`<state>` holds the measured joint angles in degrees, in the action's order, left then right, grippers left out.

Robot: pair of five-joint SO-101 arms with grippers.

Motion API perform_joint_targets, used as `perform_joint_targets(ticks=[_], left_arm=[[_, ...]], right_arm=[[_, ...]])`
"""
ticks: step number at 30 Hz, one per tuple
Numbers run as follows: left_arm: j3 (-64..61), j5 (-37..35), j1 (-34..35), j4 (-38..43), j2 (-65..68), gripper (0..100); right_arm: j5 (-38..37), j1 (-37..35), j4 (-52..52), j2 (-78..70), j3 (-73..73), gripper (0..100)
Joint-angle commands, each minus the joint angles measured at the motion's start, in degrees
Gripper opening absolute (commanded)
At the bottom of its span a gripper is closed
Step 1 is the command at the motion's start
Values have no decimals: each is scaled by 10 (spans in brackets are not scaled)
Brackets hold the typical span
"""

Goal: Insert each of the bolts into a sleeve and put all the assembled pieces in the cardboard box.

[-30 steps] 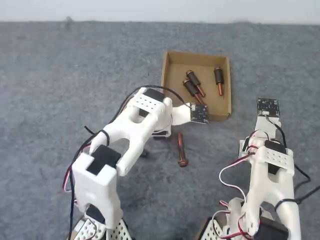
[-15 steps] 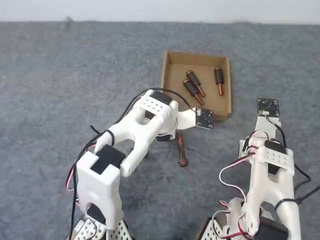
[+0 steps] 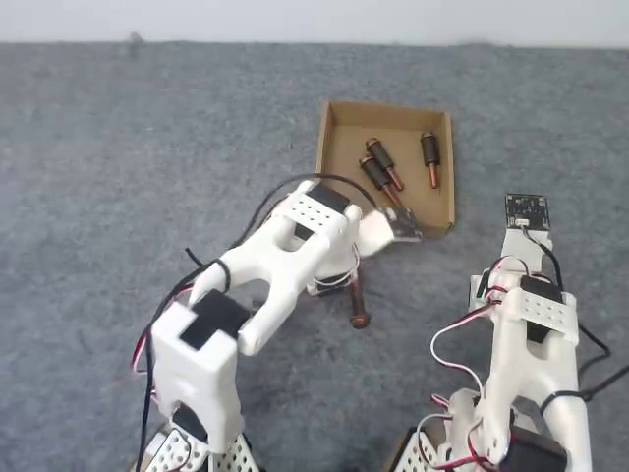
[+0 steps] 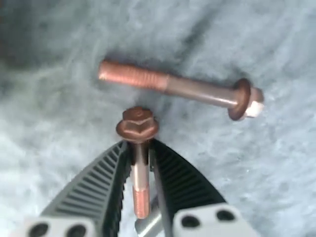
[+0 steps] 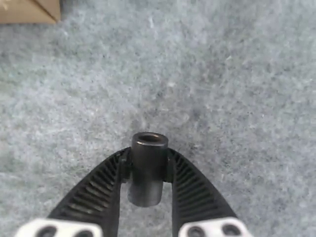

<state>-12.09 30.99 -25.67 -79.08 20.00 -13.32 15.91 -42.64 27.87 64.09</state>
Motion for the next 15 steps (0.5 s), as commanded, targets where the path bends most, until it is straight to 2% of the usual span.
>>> perform_joint_targets(ticks=[1, 9, 15], left_arm=[[-14, -83, 20, 11, -88, 12], [-90, -254, 84, 138, -153, 12], [-108, -373, 139, 193, -158, 12]], right_arm=[[-9, -4, 10, 23, 0, 6], [-6, -4, 10, 23, 2, 6], [-5, -4, 10, 23, 2, 6]])
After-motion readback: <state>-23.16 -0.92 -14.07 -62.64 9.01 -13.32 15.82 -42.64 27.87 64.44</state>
